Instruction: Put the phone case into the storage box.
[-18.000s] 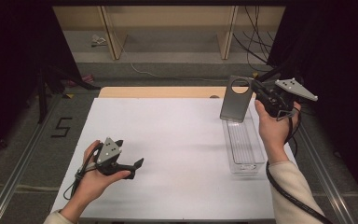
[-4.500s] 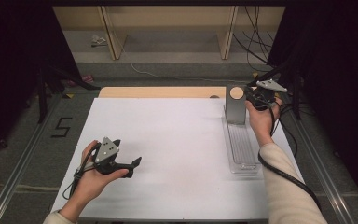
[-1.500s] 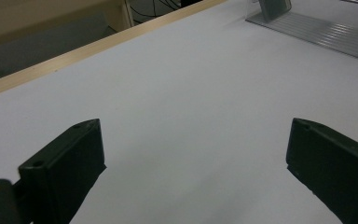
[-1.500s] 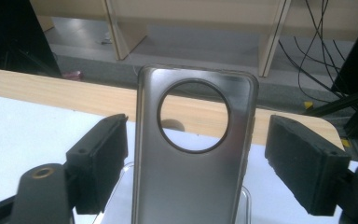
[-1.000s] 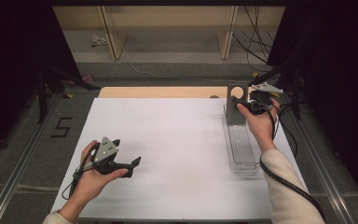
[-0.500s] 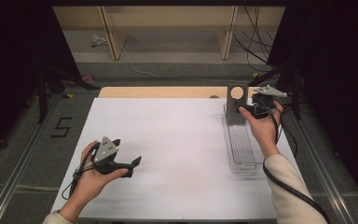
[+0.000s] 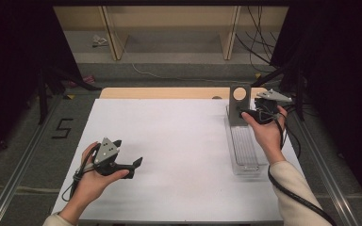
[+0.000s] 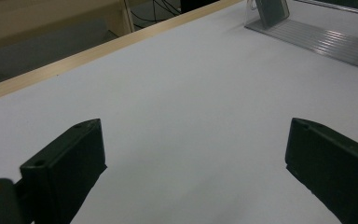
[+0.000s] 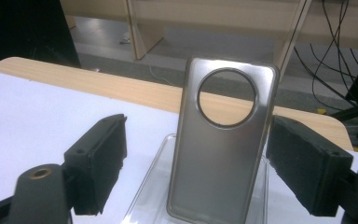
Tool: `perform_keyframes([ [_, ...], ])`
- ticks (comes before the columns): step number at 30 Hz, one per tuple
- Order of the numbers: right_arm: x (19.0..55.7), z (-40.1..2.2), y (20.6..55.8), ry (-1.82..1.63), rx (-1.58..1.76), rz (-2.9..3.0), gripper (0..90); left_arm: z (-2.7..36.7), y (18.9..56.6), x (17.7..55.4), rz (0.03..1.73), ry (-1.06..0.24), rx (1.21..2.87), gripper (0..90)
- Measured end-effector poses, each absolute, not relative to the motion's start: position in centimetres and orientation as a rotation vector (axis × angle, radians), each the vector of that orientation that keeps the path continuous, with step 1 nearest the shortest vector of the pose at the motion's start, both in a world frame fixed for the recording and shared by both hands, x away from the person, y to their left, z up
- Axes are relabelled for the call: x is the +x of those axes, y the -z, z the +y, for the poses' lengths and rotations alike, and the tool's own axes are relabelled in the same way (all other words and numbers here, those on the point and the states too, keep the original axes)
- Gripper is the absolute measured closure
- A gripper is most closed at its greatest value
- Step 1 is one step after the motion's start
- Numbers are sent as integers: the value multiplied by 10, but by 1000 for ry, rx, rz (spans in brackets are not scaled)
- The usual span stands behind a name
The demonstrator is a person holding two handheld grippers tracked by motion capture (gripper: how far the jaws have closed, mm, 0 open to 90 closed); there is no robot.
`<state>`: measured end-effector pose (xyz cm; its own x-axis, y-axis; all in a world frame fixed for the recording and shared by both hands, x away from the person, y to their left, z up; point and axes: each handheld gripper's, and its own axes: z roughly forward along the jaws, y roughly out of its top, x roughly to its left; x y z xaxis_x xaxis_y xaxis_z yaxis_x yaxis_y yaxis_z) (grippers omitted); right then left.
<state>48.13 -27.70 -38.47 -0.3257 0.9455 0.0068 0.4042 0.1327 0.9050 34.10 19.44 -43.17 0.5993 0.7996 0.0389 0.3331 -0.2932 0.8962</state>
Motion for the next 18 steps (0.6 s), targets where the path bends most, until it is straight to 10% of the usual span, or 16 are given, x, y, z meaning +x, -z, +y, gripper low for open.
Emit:
perform_keyframes([
  [18,458,-275,383,-1196,1271,1852,209,195,430,341,908,-623,1872,43],
])
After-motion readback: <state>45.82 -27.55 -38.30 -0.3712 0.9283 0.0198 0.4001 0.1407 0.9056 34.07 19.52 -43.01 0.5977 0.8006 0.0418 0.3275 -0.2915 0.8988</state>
